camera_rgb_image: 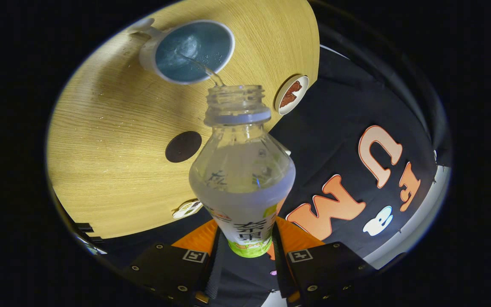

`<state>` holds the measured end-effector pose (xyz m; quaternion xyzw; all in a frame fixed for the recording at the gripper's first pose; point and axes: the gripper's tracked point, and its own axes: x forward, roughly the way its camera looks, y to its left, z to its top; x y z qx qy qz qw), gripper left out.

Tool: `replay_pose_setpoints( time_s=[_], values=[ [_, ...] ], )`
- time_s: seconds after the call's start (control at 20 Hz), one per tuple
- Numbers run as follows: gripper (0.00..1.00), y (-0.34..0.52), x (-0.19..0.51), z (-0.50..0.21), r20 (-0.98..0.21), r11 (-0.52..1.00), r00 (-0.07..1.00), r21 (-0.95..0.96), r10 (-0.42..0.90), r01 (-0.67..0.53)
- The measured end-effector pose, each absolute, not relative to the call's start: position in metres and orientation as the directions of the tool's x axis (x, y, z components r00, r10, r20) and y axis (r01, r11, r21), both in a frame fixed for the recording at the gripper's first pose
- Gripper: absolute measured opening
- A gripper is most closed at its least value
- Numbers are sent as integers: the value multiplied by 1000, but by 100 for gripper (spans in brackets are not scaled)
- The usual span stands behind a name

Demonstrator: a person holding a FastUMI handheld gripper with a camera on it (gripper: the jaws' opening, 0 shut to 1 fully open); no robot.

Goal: Take the bottle from table, then pour the juice into the cup, finally place the bottle on the coaster

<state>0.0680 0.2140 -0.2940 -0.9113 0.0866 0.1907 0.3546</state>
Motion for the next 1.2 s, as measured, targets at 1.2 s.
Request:
replay_pose_setpoints(
  time_s=[1.2],
  values=[
    [55, 183, 28, -340, -642, -56, 765, -763, -48, -644]
  ],
)
